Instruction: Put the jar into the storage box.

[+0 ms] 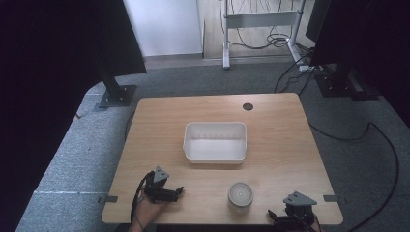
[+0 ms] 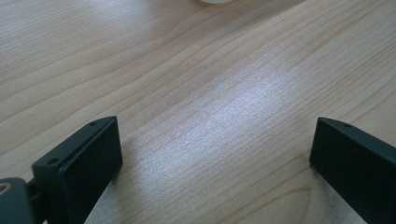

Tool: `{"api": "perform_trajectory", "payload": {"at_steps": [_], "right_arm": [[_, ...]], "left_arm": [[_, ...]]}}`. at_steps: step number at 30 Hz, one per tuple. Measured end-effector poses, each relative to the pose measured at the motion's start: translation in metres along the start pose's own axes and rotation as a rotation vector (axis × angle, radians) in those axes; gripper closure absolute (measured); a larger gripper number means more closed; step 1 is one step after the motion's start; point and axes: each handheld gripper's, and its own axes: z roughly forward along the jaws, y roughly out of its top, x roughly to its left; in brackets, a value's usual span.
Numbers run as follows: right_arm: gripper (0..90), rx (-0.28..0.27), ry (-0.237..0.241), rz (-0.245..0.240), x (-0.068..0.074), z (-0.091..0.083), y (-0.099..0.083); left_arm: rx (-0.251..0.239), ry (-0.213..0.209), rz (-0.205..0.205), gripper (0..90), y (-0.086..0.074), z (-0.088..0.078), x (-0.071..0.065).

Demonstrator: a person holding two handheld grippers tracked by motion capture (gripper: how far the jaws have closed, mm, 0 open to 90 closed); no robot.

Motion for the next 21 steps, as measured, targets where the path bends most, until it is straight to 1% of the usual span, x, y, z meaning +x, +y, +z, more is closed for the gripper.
{"api": "perform_trajectory", "payload": {"at_steps": [10,15,21], "right_arm": [[0.2,0.013,0.005,-0.009,0.0008,0.0011,0.0004],[0.0,0.016,0.024,-0.025,0.0017,0.0012,0.0005],[0.2,0.017,0.024,-0.025,0.0018,0.0011,0.0007]], "left_arm": [[0.001,-0.001,0.000,2.1,0.0000,0.0000,0.0001],[0.001,0.000,0.000,2.1,0.0000,-0.0001,0.0000],[0.002,0.000,0.001,2.1,0.0001,-0.0001,0.0001]]}}
